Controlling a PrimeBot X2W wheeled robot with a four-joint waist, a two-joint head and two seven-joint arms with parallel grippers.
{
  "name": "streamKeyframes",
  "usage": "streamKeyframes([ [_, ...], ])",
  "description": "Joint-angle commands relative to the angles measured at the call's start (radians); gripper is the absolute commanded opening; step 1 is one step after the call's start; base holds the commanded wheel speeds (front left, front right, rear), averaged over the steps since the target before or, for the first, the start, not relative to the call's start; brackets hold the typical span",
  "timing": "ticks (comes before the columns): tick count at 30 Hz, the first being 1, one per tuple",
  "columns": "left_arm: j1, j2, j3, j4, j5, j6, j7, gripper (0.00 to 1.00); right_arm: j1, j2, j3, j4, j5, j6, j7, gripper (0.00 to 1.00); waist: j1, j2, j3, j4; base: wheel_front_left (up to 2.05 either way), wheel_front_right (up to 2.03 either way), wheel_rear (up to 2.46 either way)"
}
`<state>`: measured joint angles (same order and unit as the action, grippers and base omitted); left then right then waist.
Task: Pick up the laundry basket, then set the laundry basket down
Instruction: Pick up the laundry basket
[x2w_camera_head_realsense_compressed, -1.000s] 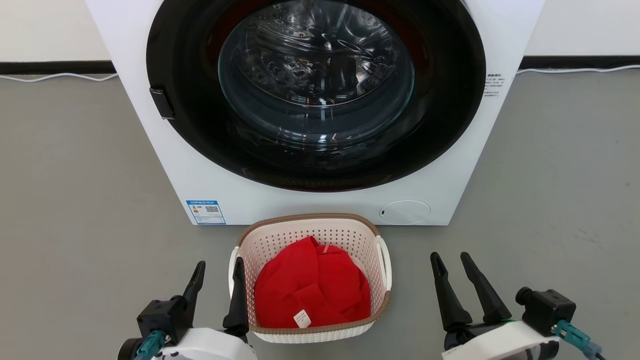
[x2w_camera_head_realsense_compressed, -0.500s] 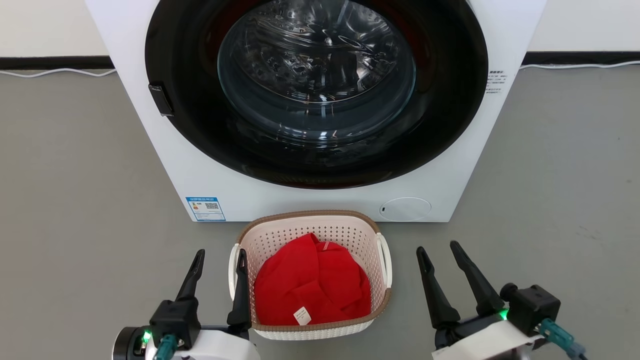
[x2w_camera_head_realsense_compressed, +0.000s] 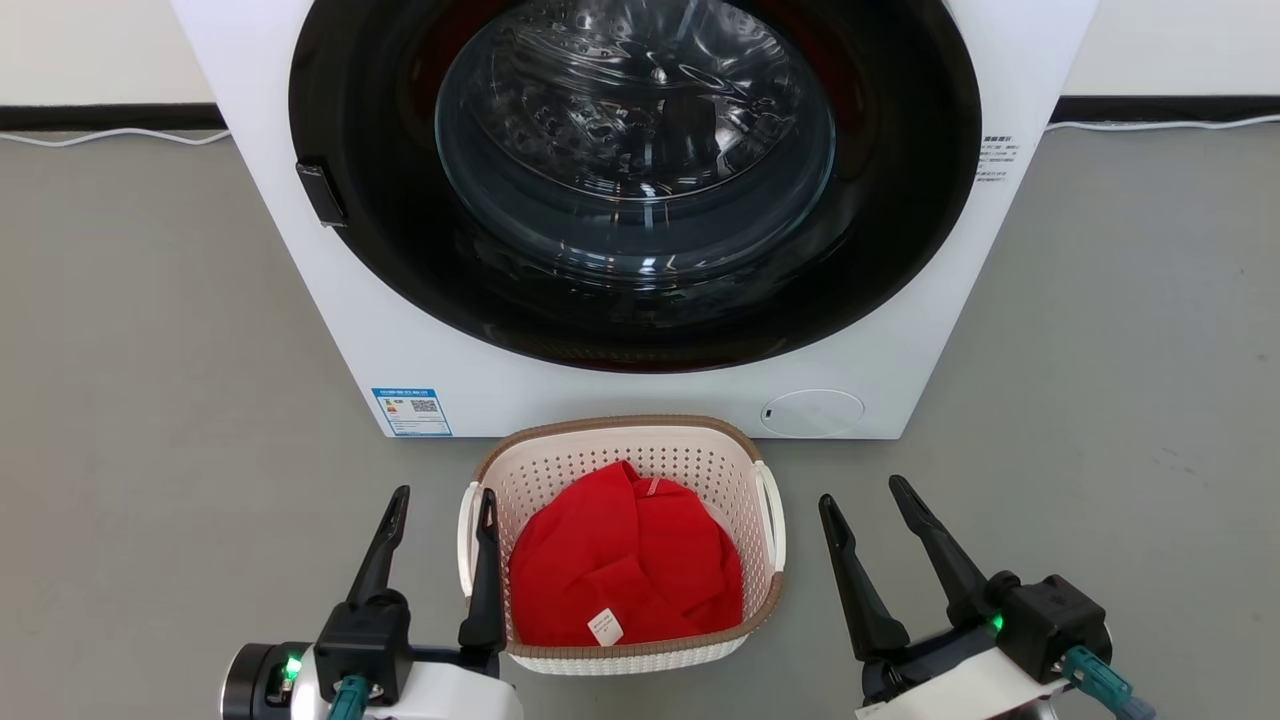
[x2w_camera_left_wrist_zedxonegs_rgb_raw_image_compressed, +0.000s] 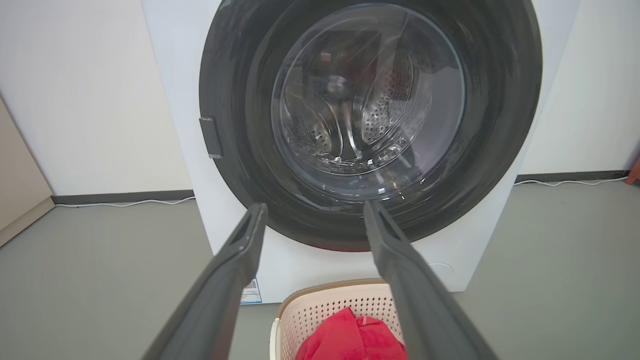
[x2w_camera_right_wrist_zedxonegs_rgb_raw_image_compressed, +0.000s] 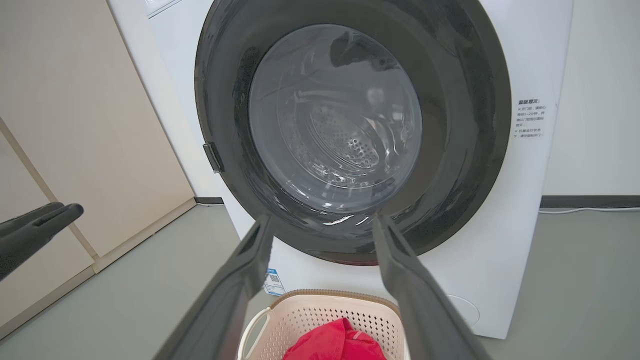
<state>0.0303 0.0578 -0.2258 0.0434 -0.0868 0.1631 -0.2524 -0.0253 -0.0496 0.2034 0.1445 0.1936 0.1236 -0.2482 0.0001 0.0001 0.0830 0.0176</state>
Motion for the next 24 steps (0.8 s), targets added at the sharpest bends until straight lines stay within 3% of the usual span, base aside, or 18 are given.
streamKeyframes([
  [1,-0.031,-0.005,0.034,-0.026,0.009,0.005,-0.009,1.0,-0.034,-0.001,0.024,-0.028,-0.011,0.007,-0.014,1.0,-0.0001,-0.0001,0.001,0.0,0.0,0.0,0.0],
  [24,-0.03,-0.007,0.06,0.003,-0.079,0.008,-0.009,1.0,-0.032,-0.001,-0.019,-0.026,-0.001,0.007,-0.014,1.0,-0.0001,-0.0001,0.003,0.0,0.0,0.0,0.0],
])
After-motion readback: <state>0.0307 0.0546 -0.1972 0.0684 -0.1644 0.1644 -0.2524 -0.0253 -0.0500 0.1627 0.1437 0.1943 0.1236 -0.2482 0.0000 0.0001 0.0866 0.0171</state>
